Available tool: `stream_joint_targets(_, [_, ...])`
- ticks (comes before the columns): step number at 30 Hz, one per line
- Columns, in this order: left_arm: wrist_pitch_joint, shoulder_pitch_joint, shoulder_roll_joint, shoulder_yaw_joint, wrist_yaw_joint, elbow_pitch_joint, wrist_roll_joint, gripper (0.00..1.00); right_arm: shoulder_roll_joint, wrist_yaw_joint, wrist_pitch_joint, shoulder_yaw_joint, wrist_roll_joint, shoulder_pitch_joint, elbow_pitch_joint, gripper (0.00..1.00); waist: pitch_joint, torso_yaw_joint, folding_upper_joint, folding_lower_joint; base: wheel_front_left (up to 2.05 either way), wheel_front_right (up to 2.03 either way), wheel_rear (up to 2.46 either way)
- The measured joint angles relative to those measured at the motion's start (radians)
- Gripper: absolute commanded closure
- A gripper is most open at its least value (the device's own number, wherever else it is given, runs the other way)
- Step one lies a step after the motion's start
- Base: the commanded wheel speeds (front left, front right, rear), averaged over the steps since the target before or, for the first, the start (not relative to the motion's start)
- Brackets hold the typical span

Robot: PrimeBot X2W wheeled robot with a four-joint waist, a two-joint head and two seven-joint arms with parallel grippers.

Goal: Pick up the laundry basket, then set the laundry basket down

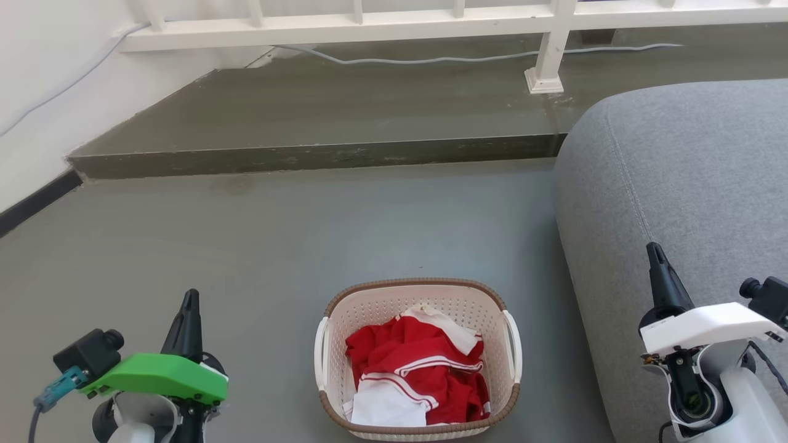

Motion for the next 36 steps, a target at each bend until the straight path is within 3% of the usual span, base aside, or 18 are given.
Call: stream_joint_targets(36, [0.126, 0.0, -0.003, 0.092, -0.019, -0.006, -0.456, 1.0, 0.037, 0.01, 0.133, -0.104, 0.454, -0.001, -0.001, 1.0, -0.021, 0.02, 0.0, 0.0, 0.0, 0.0, 0.0])
